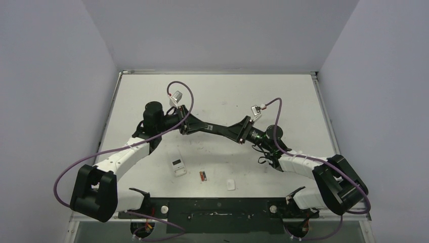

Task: Unload the batteries from the remote control
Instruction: Remove the battery cover from the remote control.

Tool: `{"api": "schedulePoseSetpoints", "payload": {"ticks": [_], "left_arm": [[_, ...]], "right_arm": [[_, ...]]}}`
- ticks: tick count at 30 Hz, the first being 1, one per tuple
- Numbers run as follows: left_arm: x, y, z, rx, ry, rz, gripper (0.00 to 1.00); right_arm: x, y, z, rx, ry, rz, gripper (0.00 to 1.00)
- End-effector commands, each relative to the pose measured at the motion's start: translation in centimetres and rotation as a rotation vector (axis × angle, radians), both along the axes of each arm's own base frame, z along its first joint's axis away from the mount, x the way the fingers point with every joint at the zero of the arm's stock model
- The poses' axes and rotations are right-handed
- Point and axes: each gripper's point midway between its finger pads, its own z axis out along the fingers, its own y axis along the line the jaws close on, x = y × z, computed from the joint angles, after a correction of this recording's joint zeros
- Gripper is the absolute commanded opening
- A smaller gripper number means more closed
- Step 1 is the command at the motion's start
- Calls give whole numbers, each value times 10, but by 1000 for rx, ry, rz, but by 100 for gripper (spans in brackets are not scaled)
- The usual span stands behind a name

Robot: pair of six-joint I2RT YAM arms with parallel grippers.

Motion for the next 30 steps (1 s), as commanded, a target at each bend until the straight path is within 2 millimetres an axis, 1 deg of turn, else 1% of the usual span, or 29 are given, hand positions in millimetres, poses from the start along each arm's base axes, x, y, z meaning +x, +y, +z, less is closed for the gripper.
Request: {"api": "schedulePoseSetpoints", "payload": {"ticks": [1,5,10,16,19,30], "left_arm": [[-1,1,20,-31,-83,-15,0],[-1,0,21,-33,-87,-16,0],[-1,0,23,-36,-91,-17,0],[-1,1,24,-37,-94,-18,0],[0,4,25,-41,-95,-13,0],[1,10,32,-54,-109,-1,0]], "right_arm": [[2,-7,30,59,-107,-35,43],[2,-11,27,56,-98,-48,33],[3,-16,29,62,-103,-60,29],[4,-22,24,51,-95,-78,29],[3,-25,23,55,-93,-88,28],[4,-31,24,58,-96,-103,26]]}}
